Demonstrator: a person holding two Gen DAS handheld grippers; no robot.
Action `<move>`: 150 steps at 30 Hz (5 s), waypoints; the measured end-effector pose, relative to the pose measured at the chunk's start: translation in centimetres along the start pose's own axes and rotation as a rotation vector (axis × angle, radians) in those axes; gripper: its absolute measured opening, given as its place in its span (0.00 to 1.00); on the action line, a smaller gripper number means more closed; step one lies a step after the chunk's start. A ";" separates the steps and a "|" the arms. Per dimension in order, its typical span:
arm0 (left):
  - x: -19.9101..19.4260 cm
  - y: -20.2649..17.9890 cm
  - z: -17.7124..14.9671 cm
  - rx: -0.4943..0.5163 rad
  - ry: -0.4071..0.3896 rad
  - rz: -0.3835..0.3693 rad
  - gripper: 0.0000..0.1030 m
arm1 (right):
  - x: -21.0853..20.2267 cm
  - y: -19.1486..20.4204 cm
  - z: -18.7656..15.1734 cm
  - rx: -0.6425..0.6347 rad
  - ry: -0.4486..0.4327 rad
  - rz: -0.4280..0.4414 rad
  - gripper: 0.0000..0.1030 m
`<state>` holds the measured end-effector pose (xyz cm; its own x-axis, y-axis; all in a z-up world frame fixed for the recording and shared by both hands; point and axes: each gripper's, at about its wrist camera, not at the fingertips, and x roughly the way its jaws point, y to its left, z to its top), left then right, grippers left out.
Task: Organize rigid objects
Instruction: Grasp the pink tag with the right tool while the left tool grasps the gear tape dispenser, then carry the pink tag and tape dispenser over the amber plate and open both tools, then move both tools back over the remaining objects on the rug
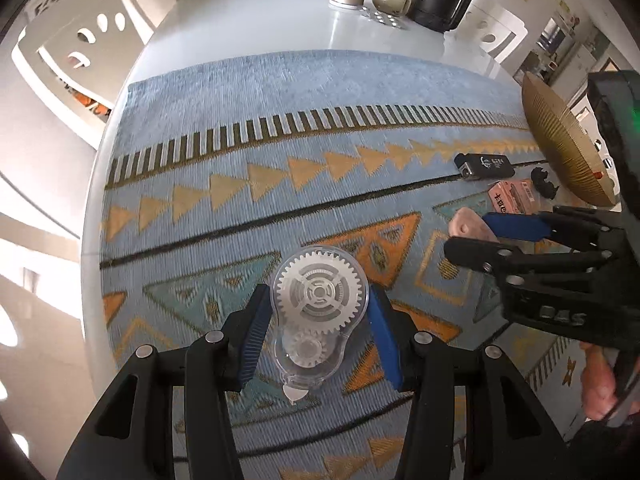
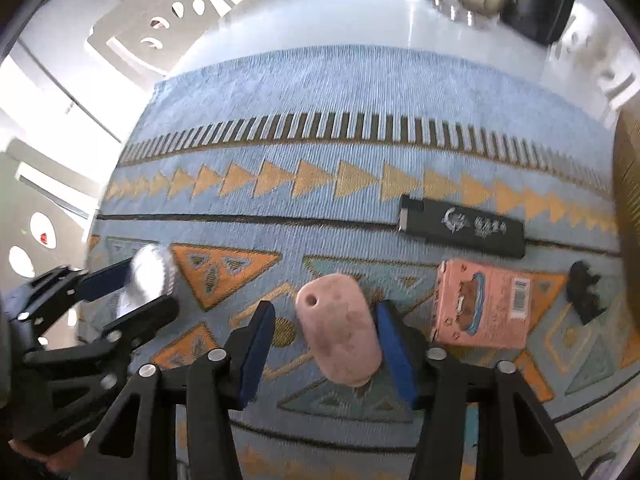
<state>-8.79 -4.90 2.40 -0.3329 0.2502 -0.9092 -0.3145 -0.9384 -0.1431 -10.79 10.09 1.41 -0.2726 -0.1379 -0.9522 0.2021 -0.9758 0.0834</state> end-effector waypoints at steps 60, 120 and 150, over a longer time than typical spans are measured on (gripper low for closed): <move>-5.2 -33.7 14.5 0.188 -0.306 -0.114 0.45 | -20.7 -30.4 -3.0 0.199 -0.270 -0.153 0.38; -12.2 -11.3 1.8 -0.214 -0.225 -0.007 0.64 | -18.7 -13.2 -4.5 0.075 -0.182 -0.074 0.55; 2.0 -12.3 6.3 0.258 0.077 -0.163 0.64 | -8.4 -16.4 -5.6 0.370 -0.043 0.049 0.55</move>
<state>-11.18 8.63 4.81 -0.1946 0.3645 -0.9106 -0.5764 -0.7937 -0.1945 -6.53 28.22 6.35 -0.3116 -0.1849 -0.9321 -0.1360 -0.9621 0.2363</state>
